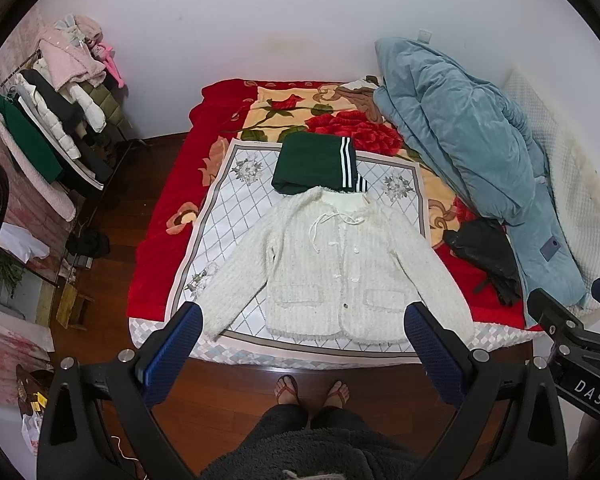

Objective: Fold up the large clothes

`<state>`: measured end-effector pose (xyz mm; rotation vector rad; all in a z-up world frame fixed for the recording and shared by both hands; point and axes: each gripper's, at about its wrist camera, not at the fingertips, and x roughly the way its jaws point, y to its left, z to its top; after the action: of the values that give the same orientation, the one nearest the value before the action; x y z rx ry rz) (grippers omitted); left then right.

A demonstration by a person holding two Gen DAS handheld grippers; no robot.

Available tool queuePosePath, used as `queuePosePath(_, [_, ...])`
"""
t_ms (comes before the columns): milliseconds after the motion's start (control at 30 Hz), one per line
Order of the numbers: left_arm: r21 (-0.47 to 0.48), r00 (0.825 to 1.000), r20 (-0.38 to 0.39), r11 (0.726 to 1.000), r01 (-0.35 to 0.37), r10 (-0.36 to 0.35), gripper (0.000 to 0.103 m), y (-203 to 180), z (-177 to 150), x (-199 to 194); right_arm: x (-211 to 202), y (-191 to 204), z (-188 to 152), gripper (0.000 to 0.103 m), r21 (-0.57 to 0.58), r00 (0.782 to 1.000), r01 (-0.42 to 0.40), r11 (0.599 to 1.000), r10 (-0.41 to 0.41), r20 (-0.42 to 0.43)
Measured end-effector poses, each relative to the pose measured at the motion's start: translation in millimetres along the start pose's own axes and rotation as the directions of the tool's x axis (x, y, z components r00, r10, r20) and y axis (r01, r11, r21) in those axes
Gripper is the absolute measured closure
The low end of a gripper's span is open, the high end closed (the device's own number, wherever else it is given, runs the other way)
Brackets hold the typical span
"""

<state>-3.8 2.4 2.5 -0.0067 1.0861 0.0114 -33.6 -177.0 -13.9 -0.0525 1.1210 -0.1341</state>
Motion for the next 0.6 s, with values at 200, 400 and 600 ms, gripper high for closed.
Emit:
queuePosePath(200, [-0.001, 1.0, -0.003, 1.0, 0.001, -0.001, 0.0, -3.0, 1.5, 1.1, -0.8, -0.4, 0.8, 0.0, 0.0, 1.0, 0.0, 1.0, 0.0, 0.0])
queuePosePath(400, [-0.002, 1.0, -0.003, 1.0, 0.0, 0.0, 0.0, -5.8, 2.1, -1.1, -0.6, 0.8, -1.1, 0.0, -0.001, 1.0, 0.002, 1.0, -0.002, 0.002])
queuePosePath(600, [0.0, 1.0, -0.003, 1.0, 0.001, -0.001, 0.0, -5.1, 2.3, -1.2, -1.5, 1.7, -0.7, 0.0, 0.001, 1.0, 0.0, 1.0, 0.0, 0.002])
